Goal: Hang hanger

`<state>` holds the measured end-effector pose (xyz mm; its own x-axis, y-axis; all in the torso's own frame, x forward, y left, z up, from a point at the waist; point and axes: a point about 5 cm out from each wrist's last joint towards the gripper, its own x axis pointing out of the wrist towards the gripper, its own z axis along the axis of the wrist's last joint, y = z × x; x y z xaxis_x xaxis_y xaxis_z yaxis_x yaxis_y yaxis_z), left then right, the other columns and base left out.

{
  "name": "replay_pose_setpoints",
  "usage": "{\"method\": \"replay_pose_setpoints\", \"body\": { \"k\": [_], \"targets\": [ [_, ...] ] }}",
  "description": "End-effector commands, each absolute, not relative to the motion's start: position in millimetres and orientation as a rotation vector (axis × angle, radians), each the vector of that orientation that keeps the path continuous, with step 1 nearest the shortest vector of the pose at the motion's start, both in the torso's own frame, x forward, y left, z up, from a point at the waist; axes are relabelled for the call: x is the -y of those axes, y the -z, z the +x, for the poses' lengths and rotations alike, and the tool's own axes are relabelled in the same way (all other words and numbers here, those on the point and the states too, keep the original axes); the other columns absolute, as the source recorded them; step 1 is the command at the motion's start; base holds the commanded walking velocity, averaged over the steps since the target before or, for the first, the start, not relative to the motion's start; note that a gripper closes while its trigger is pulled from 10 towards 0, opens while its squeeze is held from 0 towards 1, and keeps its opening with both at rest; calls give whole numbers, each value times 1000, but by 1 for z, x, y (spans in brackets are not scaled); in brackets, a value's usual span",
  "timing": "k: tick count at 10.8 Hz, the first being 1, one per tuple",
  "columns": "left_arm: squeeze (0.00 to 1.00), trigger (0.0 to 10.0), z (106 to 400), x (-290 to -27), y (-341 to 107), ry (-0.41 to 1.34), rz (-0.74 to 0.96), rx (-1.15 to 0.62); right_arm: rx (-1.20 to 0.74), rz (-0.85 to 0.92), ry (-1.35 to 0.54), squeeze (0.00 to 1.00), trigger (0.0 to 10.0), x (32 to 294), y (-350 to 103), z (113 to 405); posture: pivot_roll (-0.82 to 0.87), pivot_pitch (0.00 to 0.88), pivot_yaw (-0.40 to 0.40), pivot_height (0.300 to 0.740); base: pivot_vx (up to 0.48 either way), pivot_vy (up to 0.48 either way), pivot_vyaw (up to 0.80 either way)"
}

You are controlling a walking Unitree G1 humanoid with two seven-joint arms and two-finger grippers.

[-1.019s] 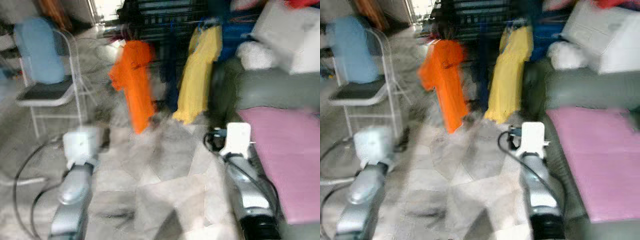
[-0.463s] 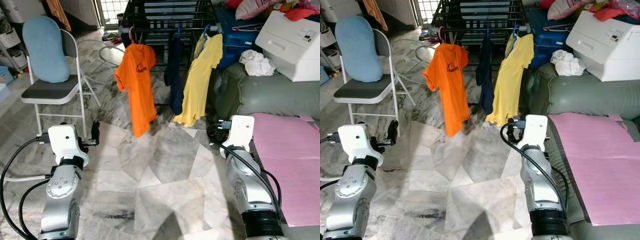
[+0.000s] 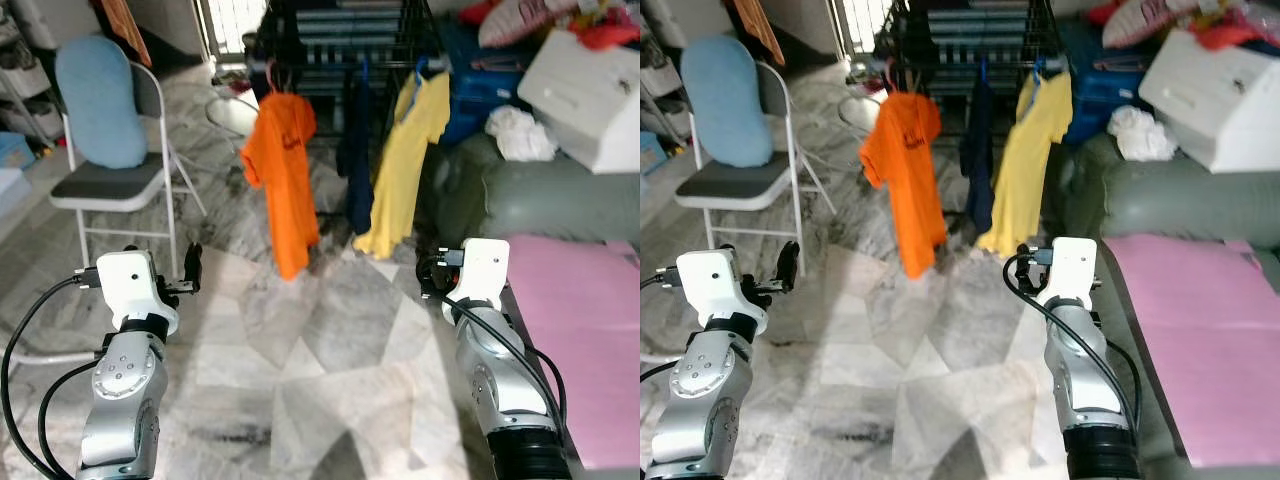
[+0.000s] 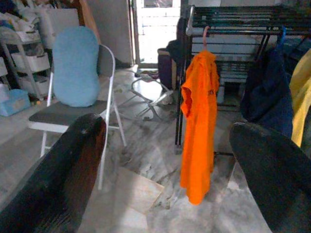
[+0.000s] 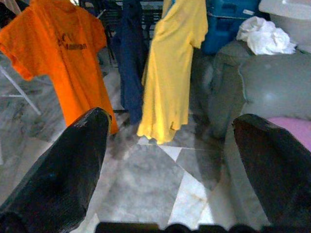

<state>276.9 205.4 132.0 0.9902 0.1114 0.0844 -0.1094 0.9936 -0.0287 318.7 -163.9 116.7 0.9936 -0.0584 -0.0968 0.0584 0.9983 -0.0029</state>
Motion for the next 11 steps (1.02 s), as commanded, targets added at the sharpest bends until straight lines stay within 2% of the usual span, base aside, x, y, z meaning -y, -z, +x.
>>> {"method": "replay_pose_setpoints", "body": {
  "k": [1,2,6,8,11],
  "targets": [
    [0,10000,276,-205,-135,-86,-14,96,-80,-7,44,0,10000,160,-121,318,-62,39,65,740,405,0,0],
    [0,10000,277,-205,-136,-73,-5,95,-72,-52,43,0,10000,160,-119,315,-61,42,71,740,405,0,0],
    [0,10000,280,-204,-138,-66,-8,99,-134,-19,37,0,10000,160,-111,315,-58,43,71,740,405,0,0],
    [0,10000,280,-206,-137,-72,-5,95,-80,-13,31,0,10000,152,-115,316,-56,44,70,740,396,0,0],
    [0,10000,279,-209,-131,-99,-2,48,-109,31,-19,0,10000,146,-110,313,-45,32,66,740,85,81,0]
  ]
}}
